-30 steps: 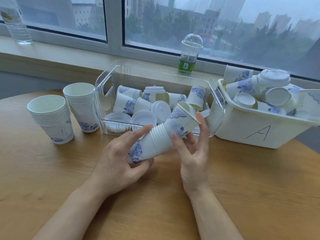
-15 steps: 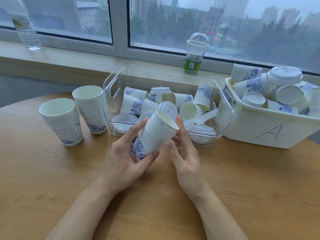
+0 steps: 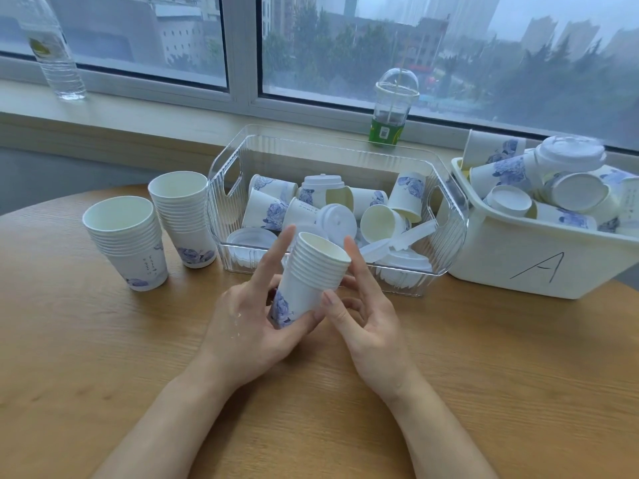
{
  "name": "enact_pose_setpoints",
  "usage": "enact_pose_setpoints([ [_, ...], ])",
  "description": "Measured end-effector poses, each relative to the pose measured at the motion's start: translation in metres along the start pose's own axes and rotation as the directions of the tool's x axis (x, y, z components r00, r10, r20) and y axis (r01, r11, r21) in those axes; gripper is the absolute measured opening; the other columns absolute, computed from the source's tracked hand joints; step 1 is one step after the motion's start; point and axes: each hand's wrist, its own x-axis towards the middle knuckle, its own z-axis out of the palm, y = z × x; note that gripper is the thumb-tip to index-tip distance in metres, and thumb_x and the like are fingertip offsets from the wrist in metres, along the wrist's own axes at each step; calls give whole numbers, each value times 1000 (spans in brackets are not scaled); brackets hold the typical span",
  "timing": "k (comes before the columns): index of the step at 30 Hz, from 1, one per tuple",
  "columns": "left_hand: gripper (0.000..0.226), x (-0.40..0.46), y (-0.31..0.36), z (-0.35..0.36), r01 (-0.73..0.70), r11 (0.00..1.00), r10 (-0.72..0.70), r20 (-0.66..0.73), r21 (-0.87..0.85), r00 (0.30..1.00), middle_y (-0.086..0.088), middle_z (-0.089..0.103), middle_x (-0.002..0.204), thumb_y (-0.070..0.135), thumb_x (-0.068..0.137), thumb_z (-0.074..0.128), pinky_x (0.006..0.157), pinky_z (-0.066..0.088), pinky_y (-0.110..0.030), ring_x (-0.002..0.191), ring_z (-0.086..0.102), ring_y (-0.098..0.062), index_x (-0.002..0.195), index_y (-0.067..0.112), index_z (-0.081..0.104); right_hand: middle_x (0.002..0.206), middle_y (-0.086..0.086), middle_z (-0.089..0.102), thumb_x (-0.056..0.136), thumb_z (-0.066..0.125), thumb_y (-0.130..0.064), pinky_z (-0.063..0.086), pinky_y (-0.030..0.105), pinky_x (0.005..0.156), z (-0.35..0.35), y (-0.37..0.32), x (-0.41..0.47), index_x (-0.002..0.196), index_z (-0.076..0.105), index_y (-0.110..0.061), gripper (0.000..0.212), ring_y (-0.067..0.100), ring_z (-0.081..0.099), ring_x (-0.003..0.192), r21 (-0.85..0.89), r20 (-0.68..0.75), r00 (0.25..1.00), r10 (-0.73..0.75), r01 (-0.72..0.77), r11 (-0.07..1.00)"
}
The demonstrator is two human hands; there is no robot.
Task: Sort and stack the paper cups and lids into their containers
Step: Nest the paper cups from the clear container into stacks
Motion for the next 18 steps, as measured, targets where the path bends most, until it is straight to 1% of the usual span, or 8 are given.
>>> enact_pose_setpoints([
  [2,105,-1,0,0,-7,1000,7,10,-23,1000,11,78,110,57,82,78,64,64,-34,86,77,-11,166,46,17,148,-10,58,94,66,-45,48,51,109,0,0,-1,159,32,-46,73,17,53,136,-3,-4,1000,2,-2,1000],
  [5,101,-1,-1,0,-5,1000,6,21,-22,1000,10,79,109,58,81,79,64,64,-36,89,77,-14,164,49,22,147,-10,59,96,67,-38,49,48,108,0,0,-2,159,33,-44,72,16,54,136,1,0,1000,5,-5,1000],
  [9,95,0,-2,0,7,1000,-7,11,-1,1000,9,79,101,58,81,78,65,63,-37,82,76,-13,161,50,28,142,-9,62,96,66,-34,51,37,105,2,-1,-2,159,35,-41,71,13,58,131,17,-10,1000,-1,1,1000],
  [11,94,1,-2,-1,16,1000,-16,-7,-4,1000,8,79,97,55,82,79,64,63,-37,76,76,-10,160,49,28,143,-13,61,95,66,-34,51,30,102,3,-3,-2,159,35,-43,71,11,60,128,37,-7,1000,3,-2,999],
  [13,95,3,-3,-2,55,998,-56,-52,-28,997,6,79,94,50,81,82,67,64,-39,77,76,-11,159,50,28,147,-21,56,94,66,-37,51,26,101,4,-12,-1,157,37,-45,70,9,61,126,72,-35,999,12,-9,997],
  [15,95,5,-3,-6,112,992,-118,-120,-56,986,8,79,91,48,80,82,73,63,-41,82,76,-11,159,50,28,147,-22,56,96,68,-38,53,27,102,2,-26,6,153,43,-47,63,10,64,123,109,-105,994,12,-1,994],
  [17,94,7,-4,-9,167,983,-179,-192,-77,965,12,78,89,53,79,79,78,63,-44,82,76,-9,158,49,28,140,-20,61,101,69,-33,55,27,99,-2,-40,22,146,52,-42,50,7,66,118,100,-171,985,1,17,995],
  [18,95,8,-5,-10,192,978,-207,-228,-86,951,13,78,89,56,77,77,79,63,-45,81,75,-9,158,49,28,135,-19,63,101,68,-30,55,24,96,-4,-45,33,142,56,-38,44,4,66,116,60,-194,981,-19,31,998],
])
